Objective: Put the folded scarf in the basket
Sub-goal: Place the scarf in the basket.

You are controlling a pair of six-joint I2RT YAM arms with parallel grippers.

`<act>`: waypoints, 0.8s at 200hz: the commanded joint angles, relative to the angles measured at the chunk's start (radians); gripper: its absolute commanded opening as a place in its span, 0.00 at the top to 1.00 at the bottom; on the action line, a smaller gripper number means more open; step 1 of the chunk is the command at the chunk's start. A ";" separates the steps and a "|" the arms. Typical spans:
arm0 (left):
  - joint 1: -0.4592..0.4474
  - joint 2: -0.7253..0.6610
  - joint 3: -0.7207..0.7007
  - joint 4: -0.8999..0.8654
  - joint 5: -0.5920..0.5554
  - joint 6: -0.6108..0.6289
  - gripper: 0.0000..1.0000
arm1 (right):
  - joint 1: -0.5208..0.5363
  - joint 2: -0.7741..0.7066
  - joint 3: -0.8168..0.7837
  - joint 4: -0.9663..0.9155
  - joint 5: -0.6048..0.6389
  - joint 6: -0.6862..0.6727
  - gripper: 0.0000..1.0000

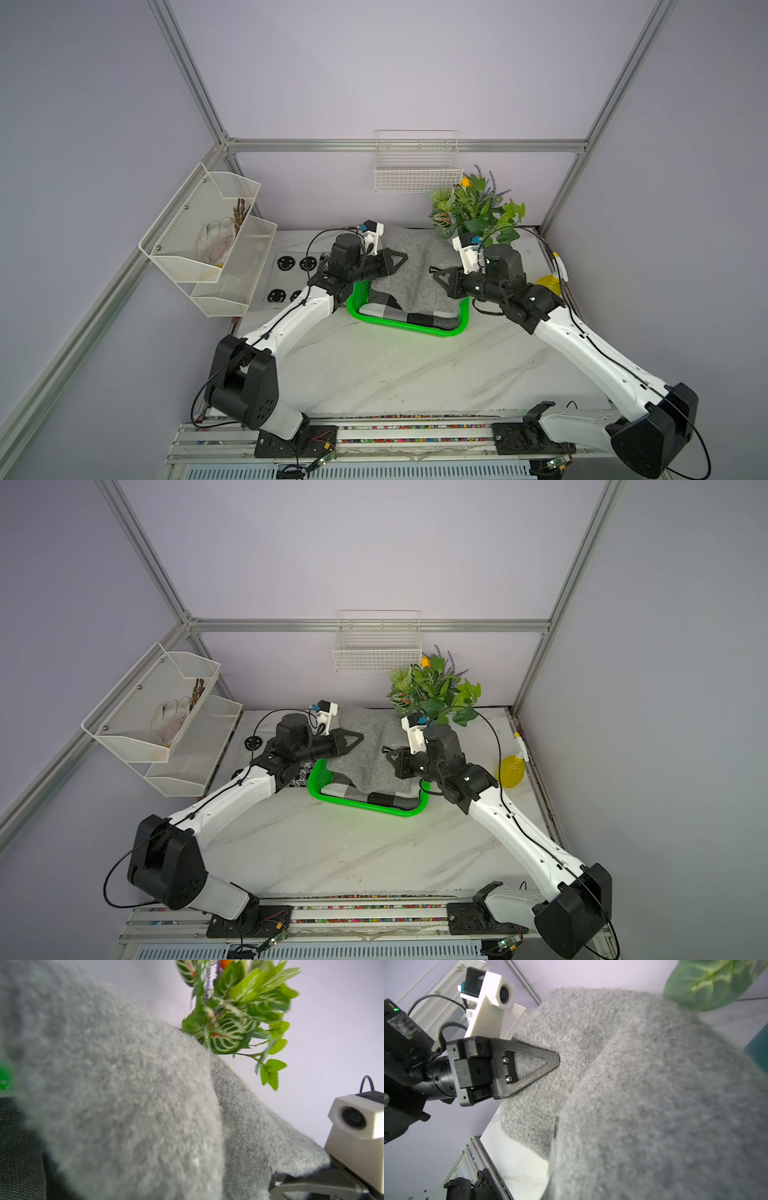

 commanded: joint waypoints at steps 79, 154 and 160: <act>0.118 0.300 0.046 0.143 0.129 -0.018 1.00 | -0.065 0.338 -0.028 0.135 -0.090 -0.016 1.00; 0.094 0.372 0.003 0.187 0.094 0.021 0.99 | -0.066 0.414 -0.042 0.147 0.100 -0.050 0.95; 0.090 0.371 -0.005 0.204 0.097 0.019 0.99 | -0.066 0.409 -0.042 0.145 0.102 -0.051 0.94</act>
